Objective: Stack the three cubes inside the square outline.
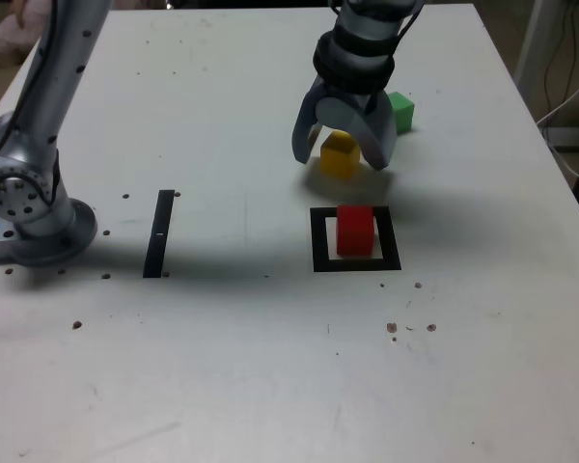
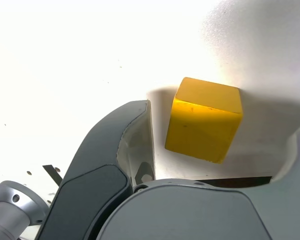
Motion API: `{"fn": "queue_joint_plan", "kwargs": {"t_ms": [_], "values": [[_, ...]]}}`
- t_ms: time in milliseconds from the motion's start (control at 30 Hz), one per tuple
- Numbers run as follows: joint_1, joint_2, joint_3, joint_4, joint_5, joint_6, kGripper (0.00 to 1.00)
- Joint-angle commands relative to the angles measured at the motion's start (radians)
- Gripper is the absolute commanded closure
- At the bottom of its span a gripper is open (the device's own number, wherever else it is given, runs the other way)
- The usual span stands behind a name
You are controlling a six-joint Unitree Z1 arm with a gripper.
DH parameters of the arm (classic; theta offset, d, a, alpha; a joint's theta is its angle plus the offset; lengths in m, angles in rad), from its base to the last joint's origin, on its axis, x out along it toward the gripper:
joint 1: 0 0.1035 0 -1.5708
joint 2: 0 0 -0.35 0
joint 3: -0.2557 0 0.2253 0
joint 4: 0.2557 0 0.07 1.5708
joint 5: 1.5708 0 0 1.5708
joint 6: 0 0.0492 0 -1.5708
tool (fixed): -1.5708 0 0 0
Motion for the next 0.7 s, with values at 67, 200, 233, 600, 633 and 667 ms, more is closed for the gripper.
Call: {"fn": "queue_joint_plan", "kwargs": {"t_ms": [67,200,233,600,633,667], "values": [[0.002,0.012,-0.01,0.004,0.003,-0.001,0.34],[-0.002,0.012,-0.013,-0.005,0.011,-0.005,0.58],[-0.004,0.012,-0.013,-0.008,0.013,-0.006,0.64],[-0.008,0.012,-0.016,-0.006,0.014,-0.008,0.69],[-0.008,0.012,-0.016,-0.006,0.014,-0.009,0.69],[-0.008,0.012,-0.016,-0.005,0.013,-0.009,0.69]]}}
